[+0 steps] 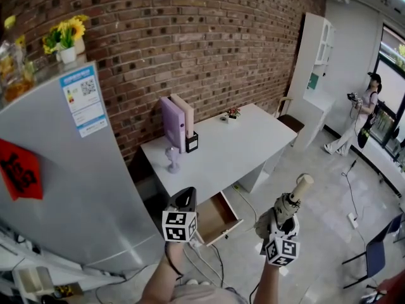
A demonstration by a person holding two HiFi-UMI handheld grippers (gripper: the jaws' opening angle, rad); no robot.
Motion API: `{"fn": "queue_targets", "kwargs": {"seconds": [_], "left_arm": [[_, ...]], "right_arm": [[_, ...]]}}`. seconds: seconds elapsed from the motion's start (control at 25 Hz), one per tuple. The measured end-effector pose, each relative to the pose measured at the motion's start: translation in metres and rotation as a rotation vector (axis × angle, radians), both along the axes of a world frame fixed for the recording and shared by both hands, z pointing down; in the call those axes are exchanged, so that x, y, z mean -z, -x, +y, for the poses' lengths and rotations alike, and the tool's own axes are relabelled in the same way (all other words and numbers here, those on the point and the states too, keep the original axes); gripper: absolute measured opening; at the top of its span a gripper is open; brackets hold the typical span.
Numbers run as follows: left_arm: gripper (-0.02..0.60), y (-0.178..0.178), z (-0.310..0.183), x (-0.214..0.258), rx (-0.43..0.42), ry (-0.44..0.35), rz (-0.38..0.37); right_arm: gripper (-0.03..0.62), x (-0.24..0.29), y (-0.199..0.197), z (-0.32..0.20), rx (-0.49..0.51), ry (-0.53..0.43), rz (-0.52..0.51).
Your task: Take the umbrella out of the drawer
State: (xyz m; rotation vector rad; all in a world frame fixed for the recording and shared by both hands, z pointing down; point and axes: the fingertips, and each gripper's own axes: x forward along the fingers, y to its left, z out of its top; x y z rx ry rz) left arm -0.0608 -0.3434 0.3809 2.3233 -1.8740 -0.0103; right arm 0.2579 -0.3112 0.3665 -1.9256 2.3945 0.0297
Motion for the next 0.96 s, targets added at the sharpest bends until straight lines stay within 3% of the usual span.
{"fn": "queue_targets", "kwargs": {"seconds": [0.96], "left_arm": [[0.026,-0.007,-0.016,-0.009,-0.011,0.021,-0.020]], "right_arm": [[0.279,-0.009,-0.017,-0.018,-0.015,0.032,0.002]]}}
